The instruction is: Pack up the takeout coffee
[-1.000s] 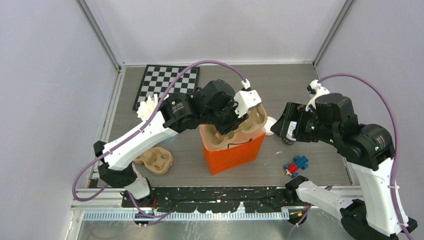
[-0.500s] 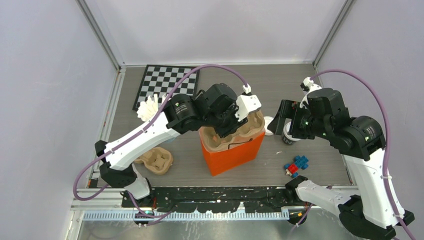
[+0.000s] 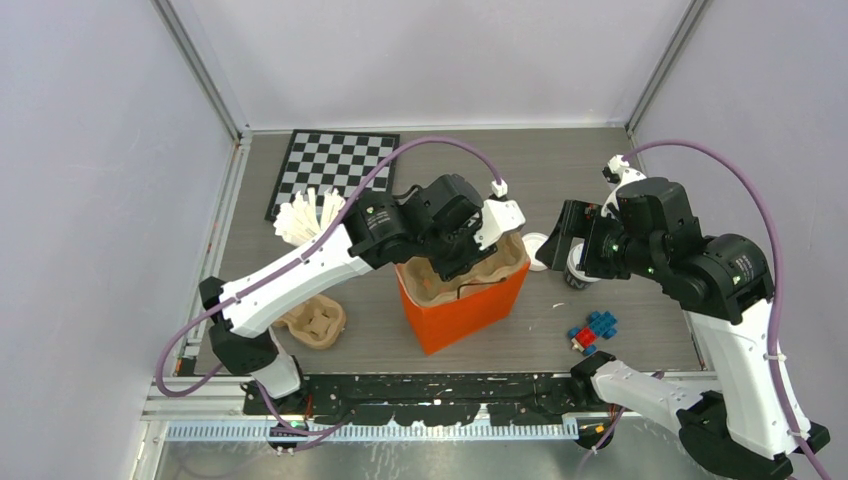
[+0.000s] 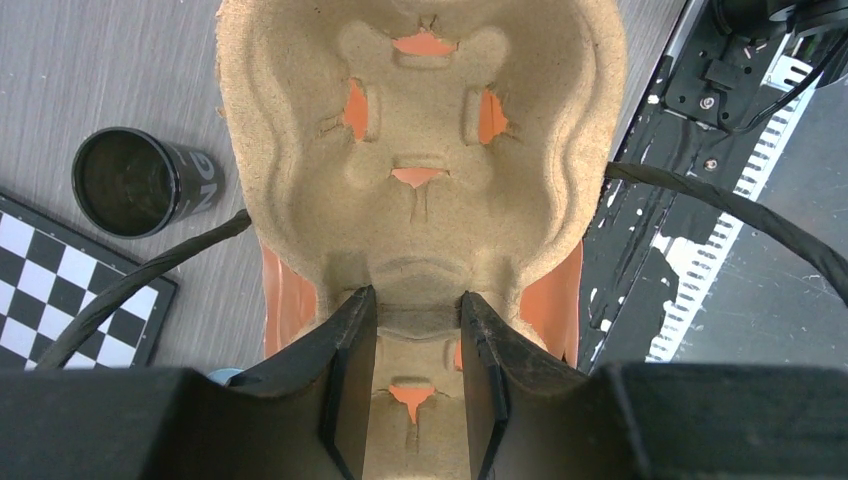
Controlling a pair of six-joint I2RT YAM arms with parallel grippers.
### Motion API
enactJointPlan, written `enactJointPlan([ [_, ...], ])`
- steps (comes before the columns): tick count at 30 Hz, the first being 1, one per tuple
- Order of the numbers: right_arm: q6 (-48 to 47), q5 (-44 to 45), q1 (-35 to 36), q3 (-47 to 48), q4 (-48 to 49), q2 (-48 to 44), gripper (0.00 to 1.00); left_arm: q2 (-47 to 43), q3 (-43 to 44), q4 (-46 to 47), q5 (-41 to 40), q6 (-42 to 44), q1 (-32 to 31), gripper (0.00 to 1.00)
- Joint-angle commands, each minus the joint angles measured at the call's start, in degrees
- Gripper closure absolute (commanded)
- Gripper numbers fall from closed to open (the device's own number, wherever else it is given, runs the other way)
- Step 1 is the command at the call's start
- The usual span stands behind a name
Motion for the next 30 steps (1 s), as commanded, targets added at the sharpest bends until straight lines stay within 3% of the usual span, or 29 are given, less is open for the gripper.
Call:
enactJointPlan([
  [1,0.0,-0.4,0.1,0.2,2.4,-0.5,0.11,0.5,0.9,-1.5,-1.4,-0.2,-0.4,0.80],
  [30,-0.1,-0.5,0.2,-0.6,3.1,-1.0,0.11,2.5,-6.0,-2.3,-3.2,-2.5,-0.3,0.78],
])
